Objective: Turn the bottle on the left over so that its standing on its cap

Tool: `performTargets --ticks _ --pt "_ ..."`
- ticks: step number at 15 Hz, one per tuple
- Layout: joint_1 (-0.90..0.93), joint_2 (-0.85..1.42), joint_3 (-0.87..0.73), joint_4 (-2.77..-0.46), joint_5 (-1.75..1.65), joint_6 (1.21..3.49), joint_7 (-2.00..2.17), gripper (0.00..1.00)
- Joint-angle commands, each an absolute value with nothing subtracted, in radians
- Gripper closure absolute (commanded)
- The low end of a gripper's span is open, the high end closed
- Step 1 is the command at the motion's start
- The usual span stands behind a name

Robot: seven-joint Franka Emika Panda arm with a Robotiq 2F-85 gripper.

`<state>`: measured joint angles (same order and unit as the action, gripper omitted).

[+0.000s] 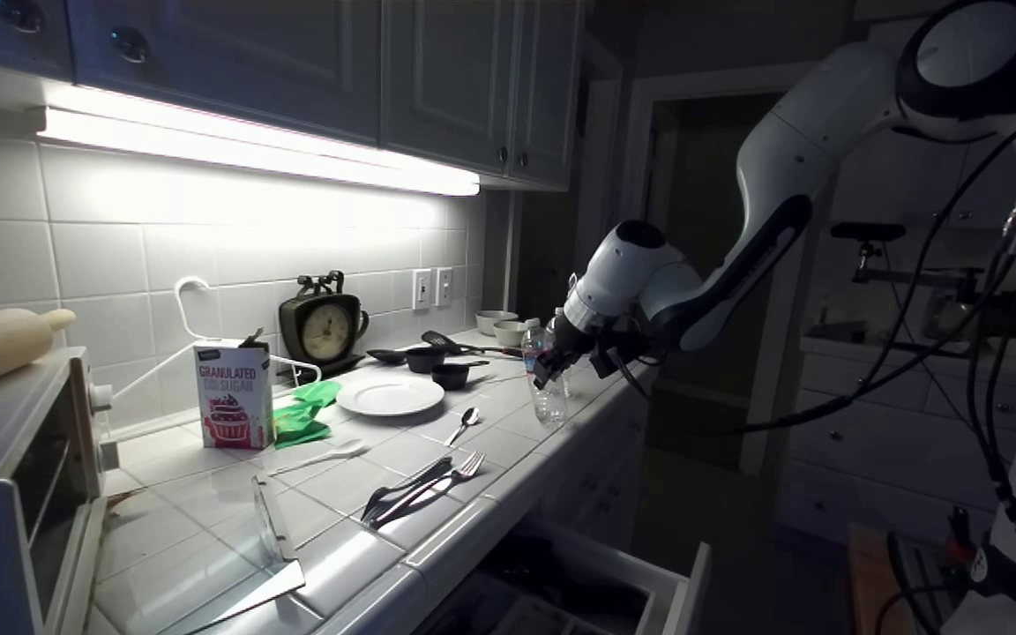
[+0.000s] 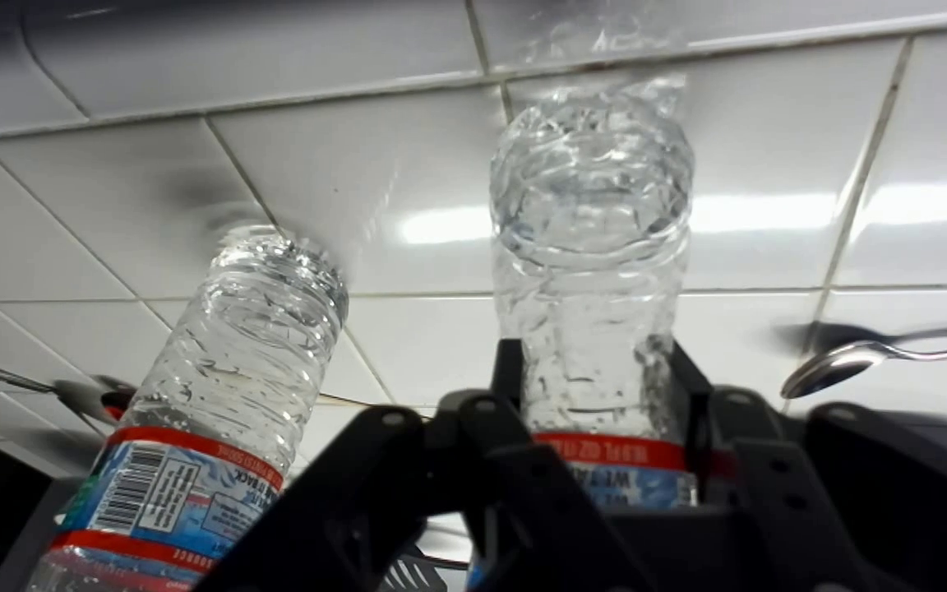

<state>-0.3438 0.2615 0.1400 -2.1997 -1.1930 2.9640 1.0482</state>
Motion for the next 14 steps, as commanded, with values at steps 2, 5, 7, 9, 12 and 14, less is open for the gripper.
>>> performTargets --ticks 2,5,7,9,12,14 --pt "-0.344 0.262 0.140 -2.200 -1.193 2.964 1.048 0.59" --pt "-0.344 0.262 0.140 -2.200 -1.193 2.964 1.048 0.84" --pt "-0.287 0.256 0.084 -2.248 -0.983 3.023 0.837 0.84" --pt "-0.435 0.269 0.257 -2.273 -0.871 3.008 0.696 0.84" --pt "-0.605 0.299 0.487 -2.264 -0.657 2.924 0.459 0.84" --pt "-0.719 0.316 0.637 -2.220 -0.518 2.812 0.298 0.84"
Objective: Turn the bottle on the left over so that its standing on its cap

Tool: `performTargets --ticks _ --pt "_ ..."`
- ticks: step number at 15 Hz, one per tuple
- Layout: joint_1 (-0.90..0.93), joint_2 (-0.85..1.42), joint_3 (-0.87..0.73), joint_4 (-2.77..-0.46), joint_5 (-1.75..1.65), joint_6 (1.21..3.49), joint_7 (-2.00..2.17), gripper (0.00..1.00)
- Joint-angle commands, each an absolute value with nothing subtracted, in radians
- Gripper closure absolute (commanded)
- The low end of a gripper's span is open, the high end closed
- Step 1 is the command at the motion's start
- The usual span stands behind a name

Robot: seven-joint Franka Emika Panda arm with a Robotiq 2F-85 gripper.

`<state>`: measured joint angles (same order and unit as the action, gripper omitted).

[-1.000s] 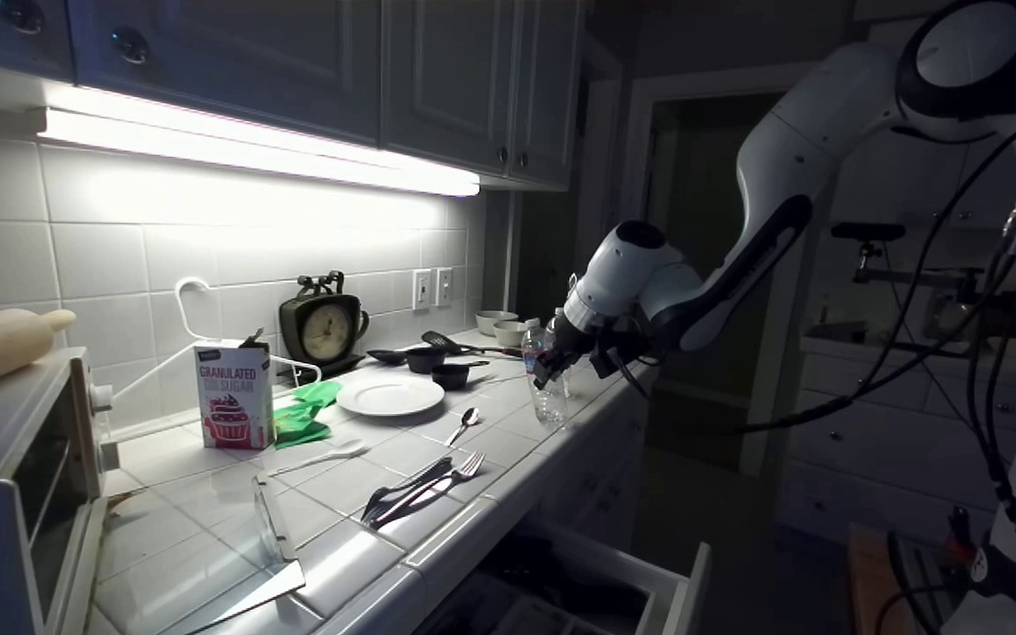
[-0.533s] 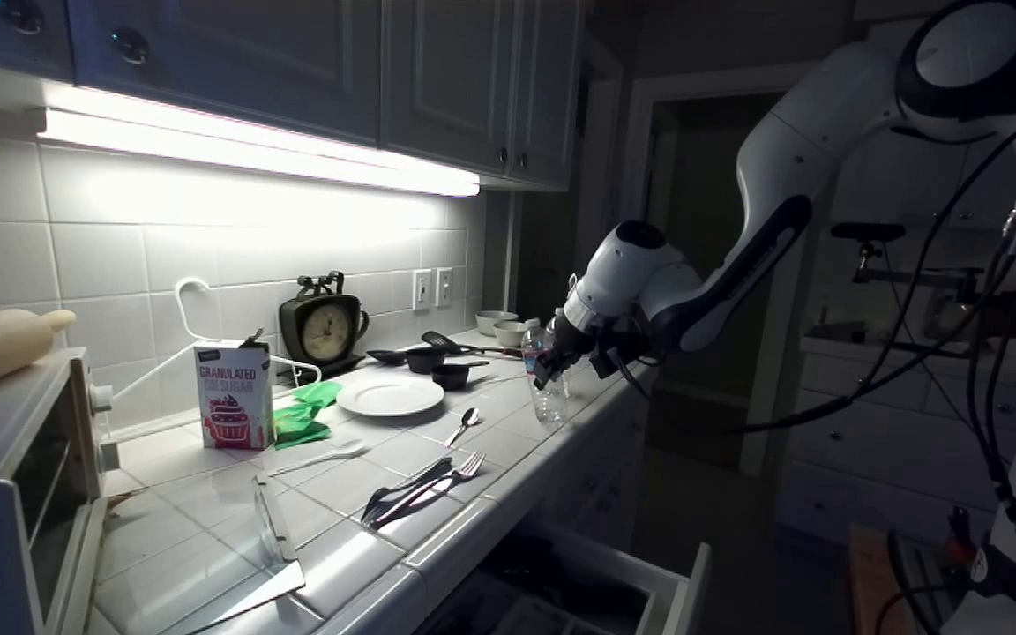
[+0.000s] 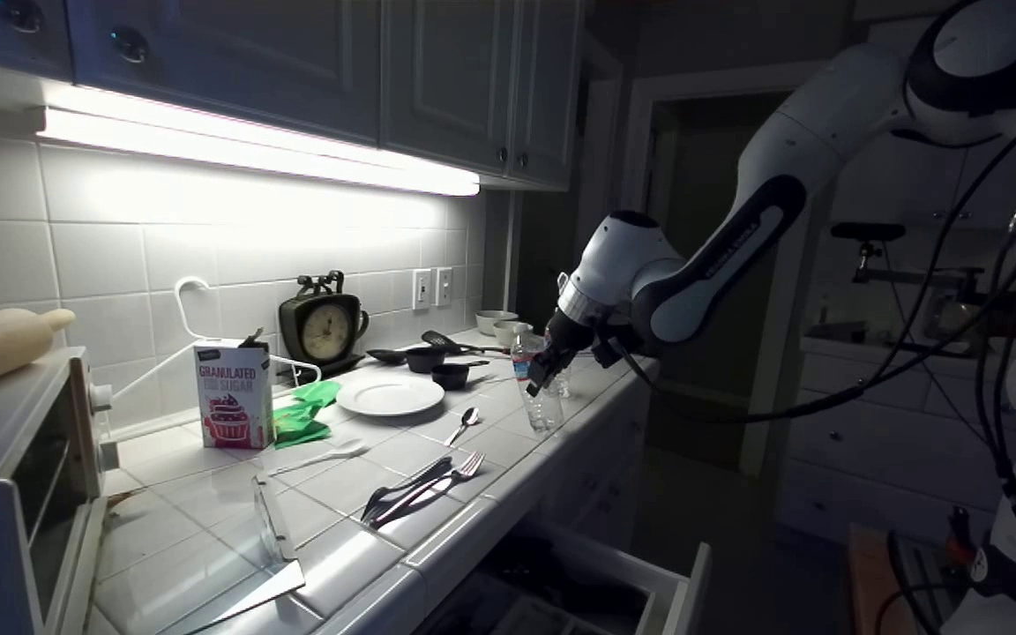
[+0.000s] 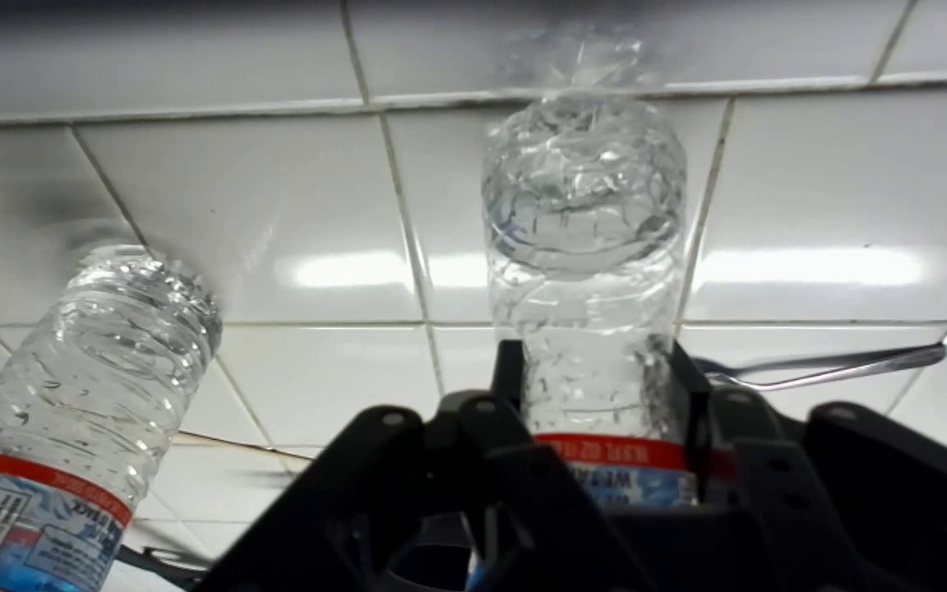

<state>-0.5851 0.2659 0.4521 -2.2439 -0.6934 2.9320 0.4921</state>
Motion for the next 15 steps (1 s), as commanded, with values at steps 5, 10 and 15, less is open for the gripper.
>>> performTargets --ticks 5,10,15 --pt "-0.606 0.217 0.533 -2.116 -0.241 2.454 0.002 0.84" --pt "-0.285 0.171 0.169 -2.074 -0.384 2.393 0.058 0.84" --pt "-0.099 0.178 -0.006 -2.062 -0.585 2.406 0.095 0.84"
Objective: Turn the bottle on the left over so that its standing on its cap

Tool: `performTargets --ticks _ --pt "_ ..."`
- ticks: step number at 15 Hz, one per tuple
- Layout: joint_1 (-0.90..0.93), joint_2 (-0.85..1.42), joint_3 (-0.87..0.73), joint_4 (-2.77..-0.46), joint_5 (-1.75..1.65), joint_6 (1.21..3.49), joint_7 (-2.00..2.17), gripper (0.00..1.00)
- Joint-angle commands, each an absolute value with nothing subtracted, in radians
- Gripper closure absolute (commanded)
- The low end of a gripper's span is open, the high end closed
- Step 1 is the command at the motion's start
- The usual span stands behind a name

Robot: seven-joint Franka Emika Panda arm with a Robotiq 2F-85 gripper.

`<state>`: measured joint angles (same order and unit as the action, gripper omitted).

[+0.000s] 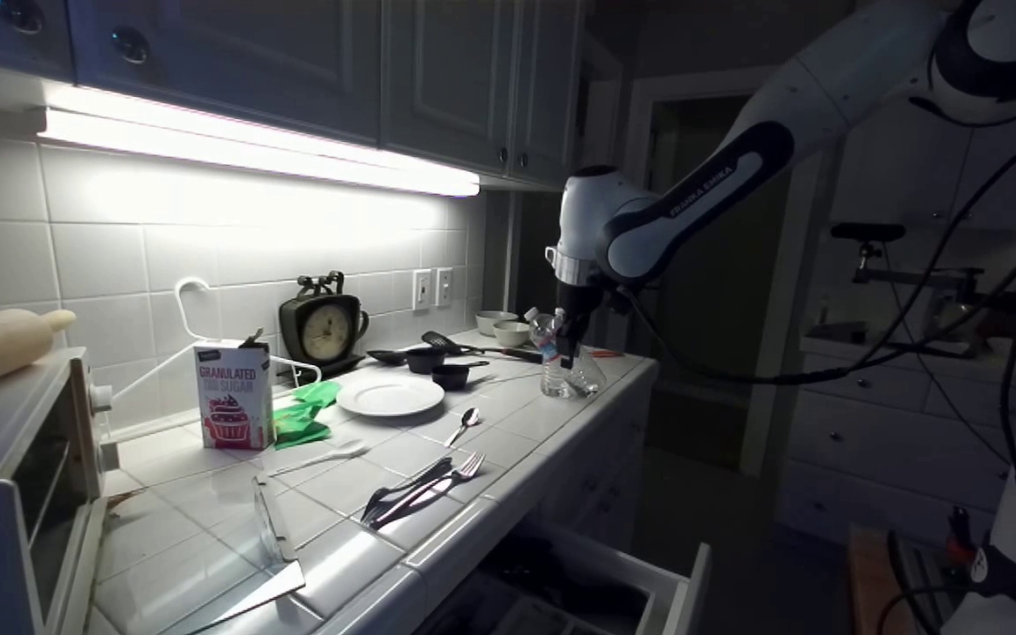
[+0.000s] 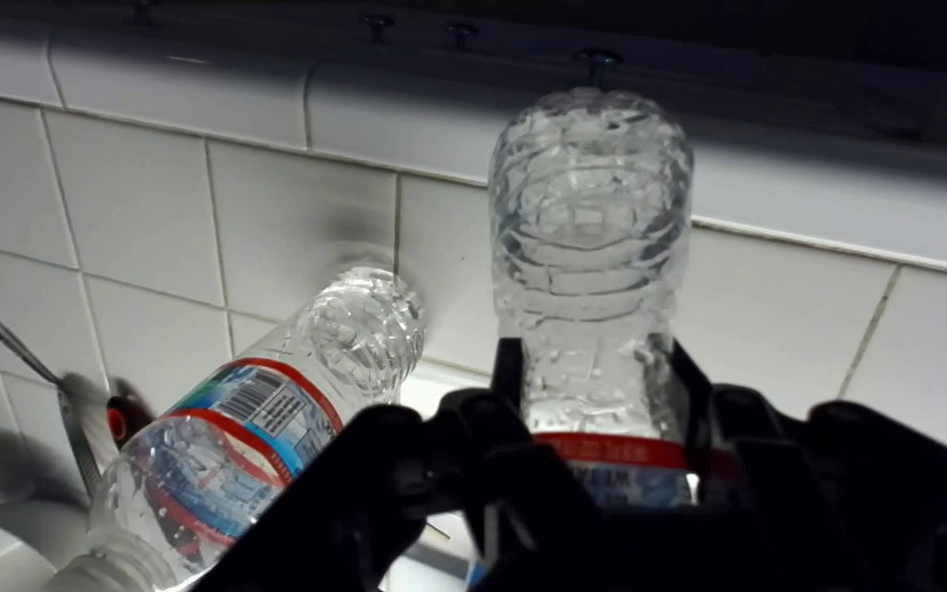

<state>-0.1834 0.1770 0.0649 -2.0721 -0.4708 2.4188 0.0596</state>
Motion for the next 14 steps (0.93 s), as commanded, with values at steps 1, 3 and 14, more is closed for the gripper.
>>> performTargets --ticks 1,3,14 --pt "-0.074 0.181 -0.025 -2.062 -0.635 2.409 0.109 0.84" --pt "-0.037 0.186 -0.050 -2.066 -0.748 2.431 0.145 0.84" --pt "0.026 0.241 -0.067 -2.055 -1.412 2.463 0.535 0.84"
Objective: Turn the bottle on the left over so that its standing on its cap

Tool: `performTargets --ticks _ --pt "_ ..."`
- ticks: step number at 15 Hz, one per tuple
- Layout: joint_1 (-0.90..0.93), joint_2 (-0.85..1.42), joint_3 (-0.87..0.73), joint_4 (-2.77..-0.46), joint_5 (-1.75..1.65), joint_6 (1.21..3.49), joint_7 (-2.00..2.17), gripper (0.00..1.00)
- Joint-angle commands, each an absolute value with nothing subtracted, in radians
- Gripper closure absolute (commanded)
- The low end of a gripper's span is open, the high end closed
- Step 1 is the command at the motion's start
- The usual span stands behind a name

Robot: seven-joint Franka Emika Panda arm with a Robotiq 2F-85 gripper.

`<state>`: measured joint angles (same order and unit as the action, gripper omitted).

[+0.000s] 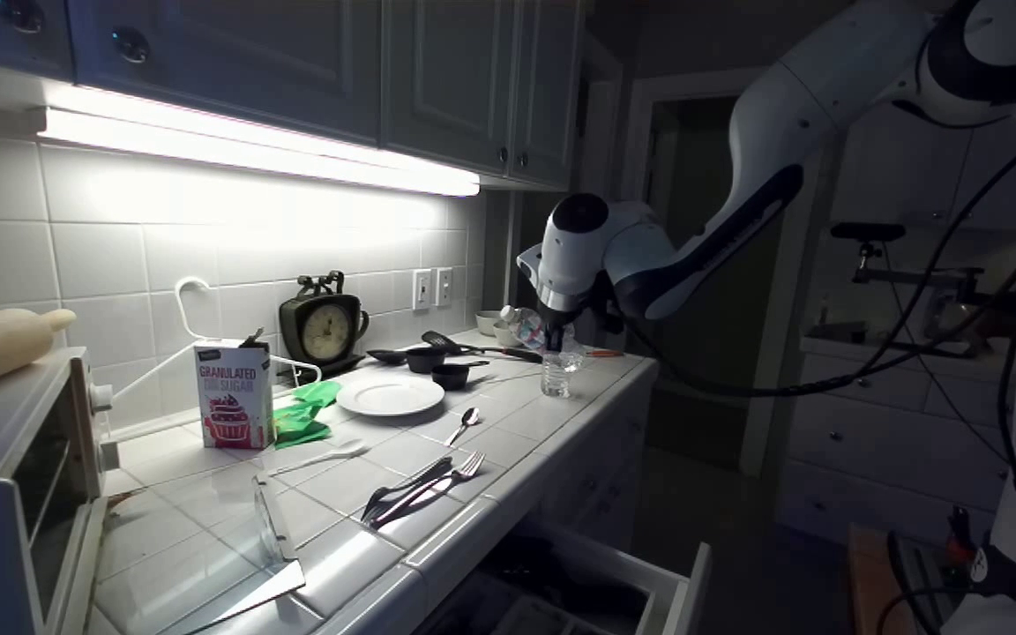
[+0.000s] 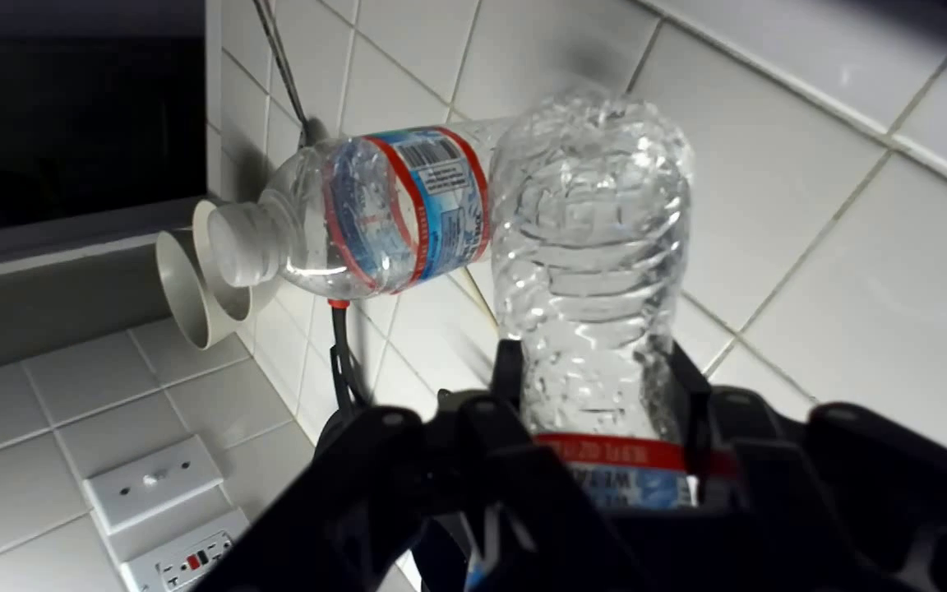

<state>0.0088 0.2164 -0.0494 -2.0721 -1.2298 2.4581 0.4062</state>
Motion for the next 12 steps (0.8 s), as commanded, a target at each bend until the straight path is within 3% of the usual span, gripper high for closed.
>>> performTargets --ticks 1,2,6,7,12 --pt "0.003 0.222 -0.042 -2.071 -1.298 2.456 0.451 0.84" --pt "0.003 0.226 -0.042 -2.072 -1.315 2.456 0.470 0.59" --pt "0.002 0.228 -0.042 -2.072 -1.313 2.456 0.469 0.59" --pt "0.002 0.228 -0.042 -2.072 -1.313 2.456 0.469 0.84" --pt "0.053 0.222 -0.031 -2.079 -1.688 2.285 0.665 0.84"
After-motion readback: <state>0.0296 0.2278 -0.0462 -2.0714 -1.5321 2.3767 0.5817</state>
